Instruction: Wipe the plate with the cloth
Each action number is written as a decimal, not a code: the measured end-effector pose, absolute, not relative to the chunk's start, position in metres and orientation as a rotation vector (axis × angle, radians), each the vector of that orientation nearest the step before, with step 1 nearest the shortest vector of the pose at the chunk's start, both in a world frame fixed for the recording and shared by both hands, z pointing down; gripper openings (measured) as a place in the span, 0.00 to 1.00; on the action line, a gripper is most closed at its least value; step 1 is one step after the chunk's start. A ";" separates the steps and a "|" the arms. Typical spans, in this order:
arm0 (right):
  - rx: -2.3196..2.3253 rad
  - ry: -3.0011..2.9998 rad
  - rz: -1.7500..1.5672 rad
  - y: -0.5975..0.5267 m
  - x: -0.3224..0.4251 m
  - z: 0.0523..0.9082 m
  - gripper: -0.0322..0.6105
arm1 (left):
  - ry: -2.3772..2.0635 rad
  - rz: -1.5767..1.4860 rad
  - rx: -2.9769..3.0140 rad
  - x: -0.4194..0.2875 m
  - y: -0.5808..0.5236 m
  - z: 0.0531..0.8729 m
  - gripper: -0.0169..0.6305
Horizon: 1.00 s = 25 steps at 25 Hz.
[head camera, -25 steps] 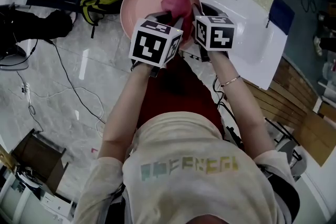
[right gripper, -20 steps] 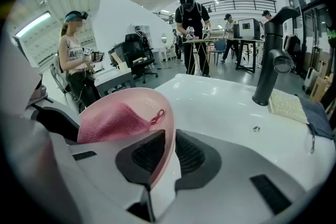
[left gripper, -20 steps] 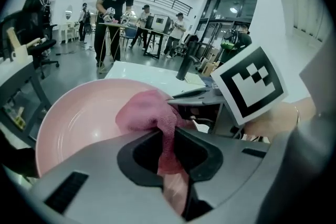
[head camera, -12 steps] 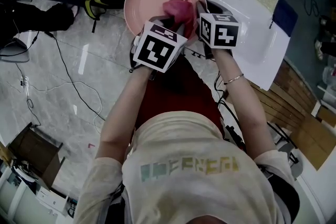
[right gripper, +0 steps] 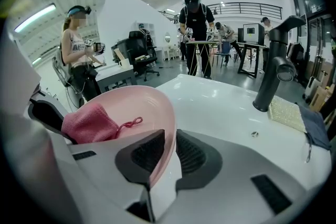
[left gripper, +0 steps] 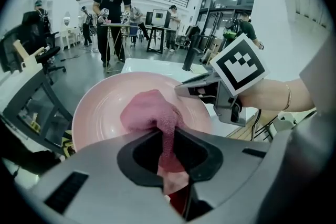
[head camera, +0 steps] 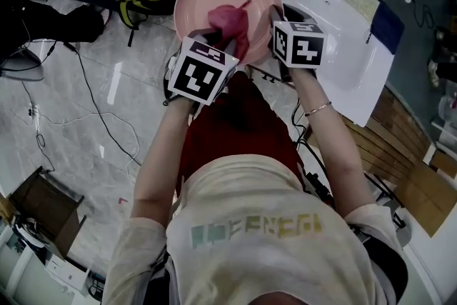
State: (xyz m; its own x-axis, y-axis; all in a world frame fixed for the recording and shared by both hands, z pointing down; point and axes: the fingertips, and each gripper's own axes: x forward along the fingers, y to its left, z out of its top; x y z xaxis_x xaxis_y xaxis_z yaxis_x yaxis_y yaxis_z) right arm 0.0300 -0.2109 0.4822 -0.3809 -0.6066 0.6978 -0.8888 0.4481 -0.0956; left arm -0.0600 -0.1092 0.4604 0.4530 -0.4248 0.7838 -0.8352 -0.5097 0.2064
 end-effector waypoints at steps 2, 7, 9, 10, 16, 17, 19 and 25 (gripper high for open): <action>1.248 -2.115 0.624 -0.211 0.030 0.481 0.17 | -1.049 0.920 2.120 -0.064 -0.108 0.459 0.13; 1.246 -2.114 0.616 -0.209 0.032 0.481 0.17 | -1.086 0.970 2.121 -0.076 -0.109 0.459 0.13; 1.248 -2.114 0.611 -0.209 0.032 0.481 0.17 | -1.101 0.979 2.119 -0.082 -0.111 0.459 0.13; 1.247 -2.113 0.610 -0.208 0.032 0.481 0.17 | -1.109 0.982 2.115 -0.085 -0.111 0.459 0.13; 1.247 -2.110 0.614 -0.205 0.034 0.481 0.17 | -1.165 0.993 2.079 -0.109 -0.117 0.459 0.13; 1.247 -2.111 0.613 -0.205 0.034 0.481 0.17 | -1.178 0.994 2.073 -0.113 -0.119 0.459 0.13; 1.246 -2.114 0.613 -0.206 0.034 0.480 0.17 | -1.206 0.991 2.059 -0.119 -0.123 0.458 0.13; 1.250 -2.134 0.599 -0.206 0.034 0.479 0.17 | -1.310 0.954 2.041 -0.134 -0.135 0.450 0.13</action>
State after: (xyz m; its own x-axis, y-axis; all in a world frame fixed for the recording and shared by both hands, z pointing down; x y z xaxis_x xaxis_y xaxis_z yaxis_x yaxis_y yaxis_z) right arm 0.0344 -0.2057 0.4787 -0.3858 -0.6203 0.6829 -0.8850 0.4580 -0.0840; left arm -0.1342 -0.1350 0.4501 0.2807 -0.5454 0.7898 -0.9191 -0.3897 0.0575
